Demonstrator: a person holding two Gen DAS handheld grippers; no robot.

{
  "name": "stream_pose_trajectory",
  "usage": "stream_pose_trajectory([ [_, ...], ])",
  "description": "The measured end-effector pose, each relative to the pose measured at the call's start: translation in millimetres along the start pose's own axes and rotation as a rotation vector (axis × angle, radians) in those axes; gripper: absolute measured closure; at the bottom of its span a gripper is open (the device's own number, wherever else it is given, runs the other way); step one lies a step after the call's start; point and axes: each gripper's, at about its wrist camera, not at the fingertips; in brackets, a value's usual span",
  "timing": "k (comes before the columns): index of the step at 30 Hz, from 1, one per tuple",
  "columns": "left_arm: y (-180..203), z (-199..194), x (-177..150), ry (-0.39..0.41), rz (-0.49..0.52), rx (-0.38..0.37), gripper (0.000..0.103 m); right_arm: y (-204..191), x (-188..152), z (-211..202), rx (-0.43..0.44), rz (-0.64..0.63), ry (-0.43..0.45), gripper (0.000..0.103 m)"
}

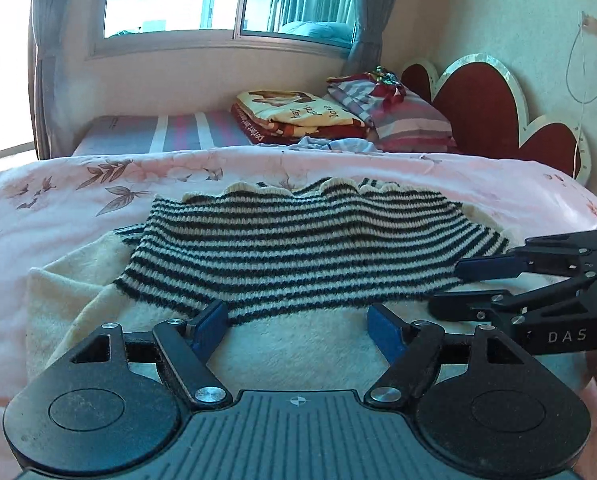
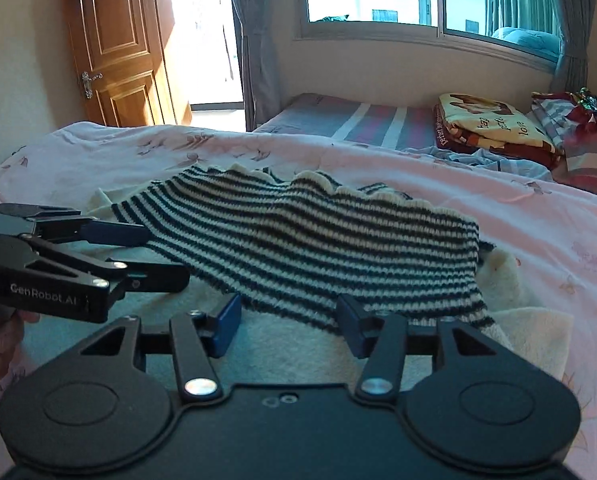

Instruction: Fold small clothes

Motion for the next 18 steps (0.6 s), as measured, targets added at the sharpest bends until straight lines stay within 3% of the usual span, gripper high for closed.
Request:
stream_pose_trajectory([
  [5,-38.5,-23.4,-22.5,0.023,-0.033,0.012,0.027,32.8,-27.6,-19.2,-0.194,-0.010,0.010,0.048],
  [8,-46.0,-28.7,-18.0,0.018,-0.069,0.003,0.027,47.4,-30.2,-28.0,-0.142,0.067,0.007,0.049],
  [10,-35.4,-41.4,-11.7,0.040,-0.062,0.016,0.027,35.3,-25.7,-43.1,-0.142,0.074,0.063,0.050],
  [12,-22.6,-54.0,-13.8,0.068,-0.047,-0.026,0.027,18.2,-24.7,-55.8,-0.076,0.073,0.104,0.050],
  [15,3.1,-57.5,-24.5,0.038,0.009,-0.049,0.027,-13.2,-30.5,-54.3,-0.011,0.029,0.072,0.051],
  [18,17.3,-45.8,-40.0,-0.020,0.026,-0.036,0.027,-41.3,-39.6,-36.9,-0.021,-0.047,0.014,0.050],
])
Point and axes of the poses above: each gripper's, at about its wrist camera, not at the fingertips, and z roughly the way its jaws point, y to its right, x to its top, and after that the axes turned 9 degrees about -y, right-handed
